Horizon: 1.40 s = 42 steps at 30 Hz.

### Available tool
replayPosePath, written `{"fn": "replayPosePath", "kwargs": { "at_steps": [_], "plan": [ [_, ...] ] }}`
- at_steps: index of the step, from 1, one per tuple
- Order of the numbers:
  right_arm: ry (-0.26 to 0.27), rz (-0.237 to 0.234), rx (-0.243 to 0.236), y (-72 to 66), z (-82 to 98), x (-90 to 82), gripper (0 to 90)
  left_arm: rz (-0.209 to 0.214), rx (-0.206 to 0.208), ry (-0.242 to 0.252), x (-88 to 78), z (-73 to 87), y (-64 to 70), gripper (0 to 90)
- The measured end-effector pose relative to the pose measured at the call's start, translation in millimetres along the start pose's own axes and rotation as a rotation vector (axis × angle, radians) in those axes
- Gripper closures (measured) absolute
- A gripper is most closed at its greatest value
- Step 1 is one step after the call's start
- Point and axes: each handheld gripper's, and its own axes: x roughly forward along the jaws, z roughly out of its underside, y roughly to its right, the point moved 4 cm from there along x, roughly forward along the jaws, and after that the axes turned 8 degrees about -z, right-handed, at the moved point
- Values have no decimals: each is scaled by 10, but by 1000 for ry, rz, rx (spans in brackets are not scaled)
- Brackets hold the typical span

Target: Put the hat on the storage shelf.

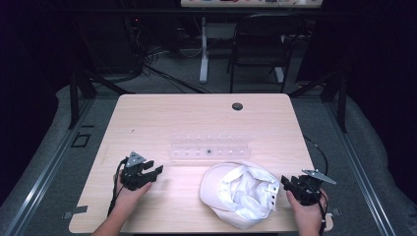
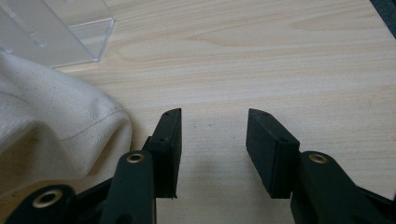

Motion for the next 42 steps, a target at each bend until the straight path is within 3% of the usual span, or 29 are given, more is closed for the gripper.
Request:
{"fn": "replayPosePath", "kwargs": {
  "at_steps": [10,16,21,27,36,42],
  "plan": [
    [-3,12,-26,-49,-12,-15,558,-8,7,10,-19,-8,17,534],
    [26,10,-32,-86,-22,-40,549,-15,13,13,-24,-5,26,534],
    [10,7,-30,-100,-10,-23,537,-13,20,10,-18,-5,48,534],
    [-59,6,-10,-82,-65,-39,518,-26,35,13,-33,-4,68,533],
    [-247,-5,-81,-235,-138,-214,544,-21,64,11,-29,-4,124,532],
    [-333,-35,-74,-263,-192,-269,542,-18,65,2,-19,2,134,524]
  ]
}}
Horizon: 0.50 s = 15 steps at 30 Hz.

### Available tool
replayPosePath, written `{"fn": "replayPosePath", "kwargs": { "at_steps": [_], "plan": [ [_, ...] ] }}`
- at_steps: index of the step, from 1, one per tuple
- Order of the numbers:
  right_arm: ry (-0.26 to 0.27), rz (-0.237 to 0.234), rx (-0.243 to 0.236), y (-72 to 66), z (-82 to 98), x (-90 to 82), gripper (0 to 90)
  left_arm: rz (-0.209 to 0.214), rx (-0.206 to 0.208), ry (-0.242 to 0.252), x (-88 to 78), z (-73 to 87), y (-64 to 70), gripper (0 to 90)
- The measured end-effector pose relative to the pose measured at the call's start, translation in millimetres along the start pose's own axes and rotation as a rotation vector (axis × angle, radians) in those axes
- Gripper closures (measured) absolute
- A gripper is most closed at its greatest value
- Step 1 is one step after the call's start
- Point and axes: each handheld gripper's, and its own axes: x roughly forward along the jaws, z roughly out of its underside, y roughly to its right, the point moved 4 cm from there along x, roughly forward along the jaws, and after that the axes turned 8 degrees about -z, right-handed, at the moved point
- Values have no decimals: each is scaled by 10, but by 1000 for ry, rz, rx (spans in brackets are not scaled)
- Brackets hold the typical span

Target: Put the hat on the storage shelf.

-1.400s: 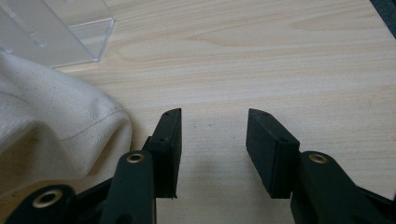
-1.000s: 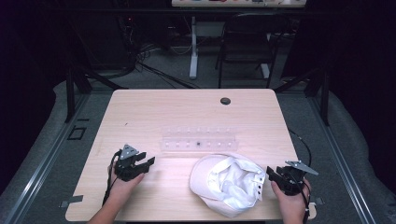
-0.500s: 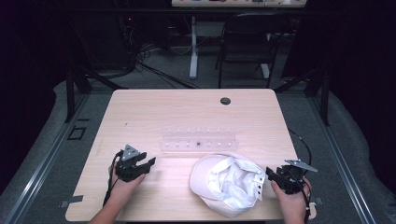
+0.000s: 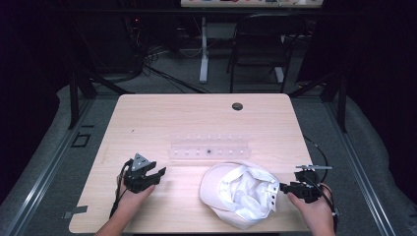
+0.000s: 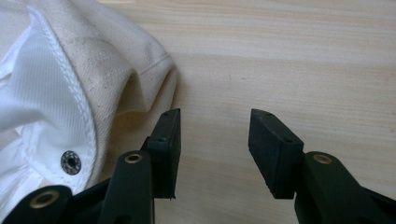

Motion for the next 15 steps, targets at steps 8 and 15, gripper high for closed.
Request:
{"fn": "replayPosePath", "kwargs": {
  "at_steps": [8,15],
  "plan": [
    [-58,-64,6,-61,-50,-164,570,0,3,-4,-5,0,0,522],
    [-73,-150,46,-85,-127,-281,547,-3,0,1,2,1,6,520]
  ]
}}
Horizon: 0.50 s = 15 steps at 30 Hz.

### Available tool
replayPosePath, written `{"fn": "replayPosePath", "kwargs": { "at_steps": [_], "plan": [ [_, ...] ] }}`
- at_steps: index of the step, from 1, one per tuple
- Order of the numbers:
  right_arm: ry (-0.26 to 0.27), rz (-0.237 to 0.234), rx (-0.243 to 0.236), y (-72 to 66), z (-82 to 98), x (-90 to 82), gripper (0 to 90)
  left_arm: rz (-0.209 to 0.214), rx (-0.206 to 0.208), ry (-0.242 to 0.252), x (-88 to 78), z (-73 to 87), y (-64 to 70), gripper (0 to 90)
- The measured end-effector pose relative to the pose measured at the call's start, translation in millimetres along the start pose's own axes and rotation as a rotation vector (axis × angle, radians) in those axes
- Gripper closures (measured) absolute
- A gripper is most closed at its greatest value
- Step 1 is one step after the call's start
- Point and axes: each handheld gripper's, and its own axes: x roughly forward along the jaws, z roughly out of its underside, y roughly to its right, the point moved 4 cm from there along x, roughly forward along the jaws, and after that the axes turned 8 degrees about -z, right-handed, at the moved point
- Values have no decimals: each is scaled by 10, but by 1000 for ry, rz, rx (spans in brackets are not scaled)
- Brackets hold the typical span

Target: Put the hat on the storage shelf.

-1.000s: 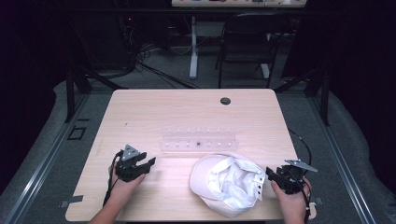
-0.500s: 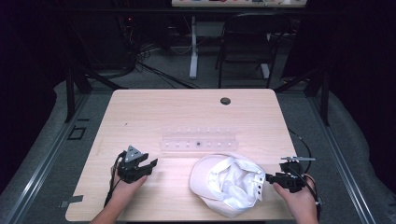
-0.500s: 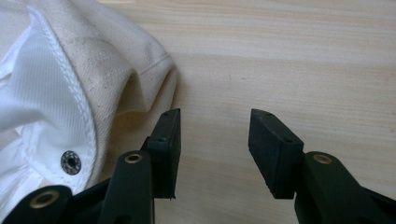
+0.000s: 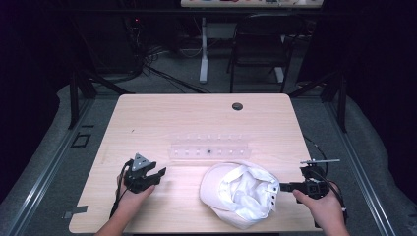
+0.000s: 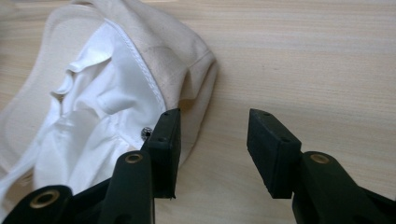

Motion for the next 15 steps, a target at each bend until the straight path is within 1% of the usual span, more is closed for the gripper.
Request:
{"fn": "replayPosePath", "kwargs": {
  "at_steps": [2,4,6,7,8,11,13,14,15],
  "plan": [
    [1,-25,7,-11,-19,-35,535,0,1,-2,-1,1,1,518],
    [-16,-50,11,-31,-24,-65,514,0,2,-2,-1,2,2,517],
    [-40,-87,19,-59,-17,-77,495,1,2,-3,1,2,2,516],
    [-44,-95,26,-69,-12,-72,490,1,3,-3,1,2,3,516],
    [-59,-110,25,-79,-6,-67,486,3,6,-2,-1,1,4,515],
    [-69,-147,39,-97,7,-31,478,4,1,-1,-4,1,13,512],
    [-63,-146,42,-108,16,8,477,4,2,-3,-2,3,13,512],
    [-75,-154,37,-112,19,22,477,4,3,-5,-1,4,13,512],
    [-79,-151,34,-114,23,39,478,3,3,-4,0,4,13,512]
  ]
}}
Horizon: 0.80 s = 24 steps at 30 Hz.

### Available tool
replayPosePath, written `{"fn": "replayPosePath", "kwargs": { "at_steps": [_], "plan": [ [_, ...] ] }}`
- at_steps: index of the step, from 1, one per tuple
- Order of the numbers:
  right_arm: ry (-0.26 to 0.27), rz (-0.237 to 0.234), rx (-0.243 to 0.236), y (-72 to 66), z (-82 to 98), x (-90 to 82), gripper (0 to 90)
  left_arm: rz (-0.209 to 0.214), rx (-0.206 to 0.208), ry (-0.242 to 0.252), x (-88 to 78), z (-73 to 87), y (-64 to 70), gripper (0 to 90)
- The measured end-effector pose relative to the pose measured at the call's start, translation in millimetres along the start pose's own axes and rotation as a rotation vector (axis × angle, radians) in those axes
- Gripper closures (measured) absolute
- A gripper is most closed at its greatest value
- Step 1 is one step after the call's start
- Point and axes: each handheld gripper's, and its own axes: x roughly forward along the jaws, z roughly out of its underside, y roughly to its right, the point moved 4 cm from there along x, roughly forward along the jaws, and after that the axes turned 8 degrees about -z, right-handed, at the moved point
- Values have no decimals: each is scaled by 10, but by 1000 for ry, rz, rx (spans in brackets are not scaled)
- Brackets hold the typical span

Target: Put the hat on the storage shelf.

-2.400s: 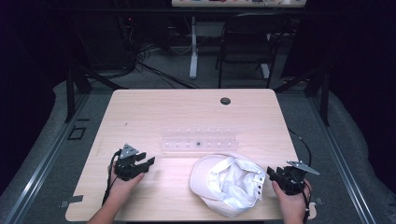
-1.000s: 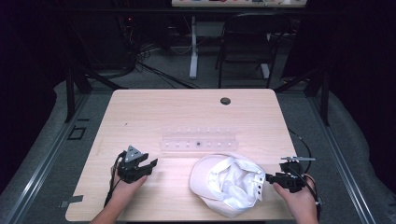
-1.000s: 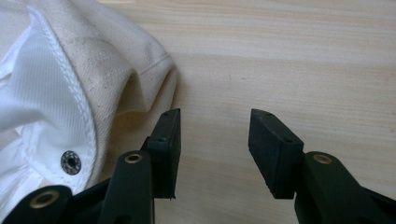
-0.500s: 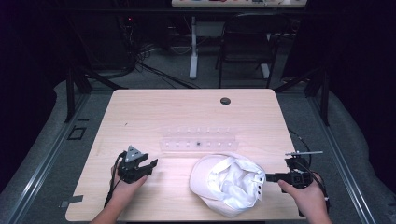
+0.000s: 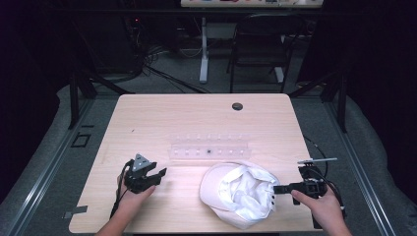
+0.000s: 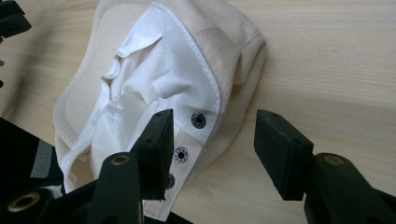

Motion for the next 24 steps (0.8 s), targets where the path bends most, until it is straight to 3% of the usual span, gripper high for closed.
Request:
{"fn": "replayPosePath", "kwargs": {
  "at_steps": [8,9,10,13,18,24],
  "plan": [
    [-15,-55,20,-17,-3,116,490,-16,52,6,-1,-3,53,510],
    [-30,-31,13,-10,-4,110,492,-14,54,5,1,-3,58,510],
    [-17,-61,30,-21,-1,143,495,-13,55,3,4,-3,60,510],
    [-23,-88,41,-26,-5,174,494,-13,53,2,5,-4,52,510],
    [-24,-92,52,-20,-8,223,491,-9,34,4,1,-4,33,510],
    [-33,-129,84,6,14,308,480,-8,31,2,-2,-4,21,510]
  ]
}}
